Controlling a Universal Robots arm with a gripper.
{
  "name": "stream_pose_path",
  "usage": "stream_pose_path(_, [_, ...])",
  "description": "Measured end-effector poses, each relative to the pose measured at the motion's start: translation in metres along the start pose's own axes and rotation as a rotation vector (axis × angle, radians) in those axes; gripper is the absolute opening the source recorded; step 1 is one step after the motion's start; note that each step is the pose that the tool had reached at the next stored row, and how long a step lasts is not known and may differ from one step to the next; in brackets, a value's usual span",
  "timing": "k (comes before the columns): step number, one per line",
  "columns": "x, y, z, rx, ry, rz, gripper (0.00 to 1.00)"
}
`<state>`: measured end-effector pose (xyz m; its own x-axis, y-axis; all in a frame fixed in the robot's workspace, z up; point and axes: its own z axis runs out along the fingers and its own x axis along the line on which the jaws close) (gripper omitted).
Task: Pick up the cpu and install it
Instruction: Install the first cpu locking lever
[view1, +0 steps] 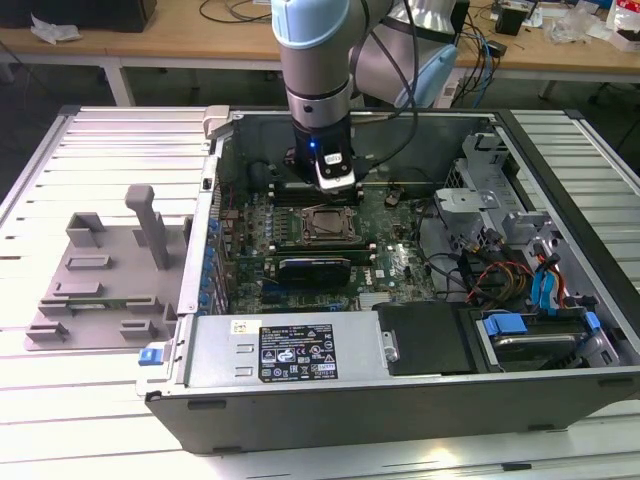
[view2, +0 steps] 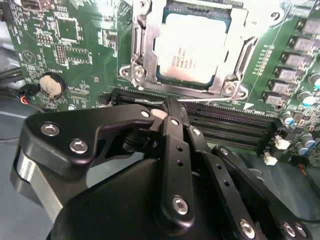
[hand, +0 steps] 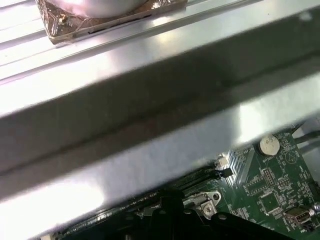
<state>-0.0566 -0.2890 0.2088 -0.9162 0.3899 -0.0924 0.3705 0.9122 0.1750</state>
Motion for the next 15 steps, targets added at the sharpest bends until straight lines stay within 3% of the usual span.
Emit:
stream_pose_path(5, [0.0006, 0.0017, 0.0011, 0.0071, -0.0035, 0.004, 0.11])
stream_pose_path(11, [0.0011, 0.0029, 0.0060, 0.0295, -0.0131, 0.003, 0.11])
stream_pose_path(15, [0.0010, 0.0034, 0.0081, 0.0373, -0.0163, 0.004, 0.11])
